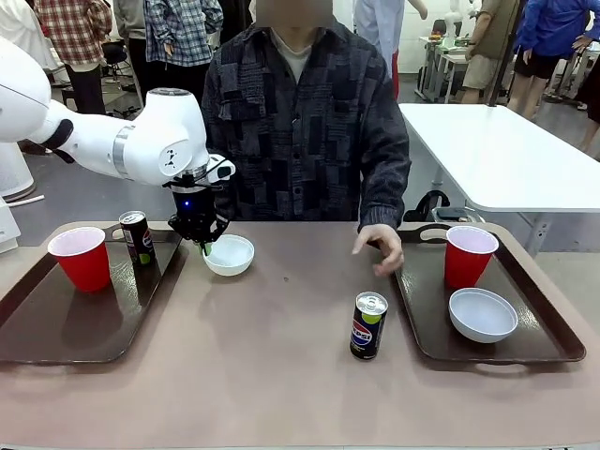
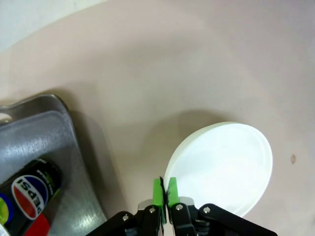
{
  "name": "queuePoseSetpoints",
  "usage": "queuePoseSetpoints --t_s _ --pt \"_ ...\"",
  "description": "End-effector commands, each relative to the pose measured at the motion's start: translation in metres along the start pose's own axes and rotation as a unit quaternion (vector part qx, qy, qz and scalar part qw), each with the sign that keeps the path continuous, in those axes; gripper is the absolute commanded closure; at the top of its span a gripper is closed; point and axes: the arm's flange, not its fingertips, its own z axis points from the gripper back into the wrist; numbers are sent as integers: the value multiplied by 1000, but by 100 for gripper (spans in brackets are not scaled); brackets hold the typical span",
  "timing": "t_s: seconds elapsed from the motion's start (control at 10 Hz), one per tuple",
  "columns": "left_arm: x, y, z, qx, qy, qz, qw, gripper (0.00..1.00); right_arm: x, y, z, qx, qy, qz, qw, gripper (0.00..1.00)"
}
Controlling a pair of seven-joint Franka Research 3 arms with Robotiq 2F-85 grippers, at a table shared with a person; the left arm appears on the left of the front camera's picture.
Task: Prepare tableware on both trays.
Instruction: Pick up a Picnic Bowl from the table and place it on a Handle tray.
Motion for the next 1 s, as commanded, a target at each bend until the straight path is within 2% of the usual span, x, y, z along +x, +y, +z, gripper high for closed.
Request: queuePoseSetpoints --t_s 0.0,0.4,0.6,0.9 --pt "-5 1 6 14 4 15 1000 100 -1 -1 -1 5 -2 6 1000 2" --pt "-18 10 33 15 5 11 1000 100 -1 -1 -1 5 -2 6 1000 2" --pt "-45 15 64 25 27 -8 999 100 -1 -1 -1 5 -2 6 1000 2" --pt "-101 39 118 4 28 -47 999 100 -1 -1 -1 5 -2 6 1000 2"
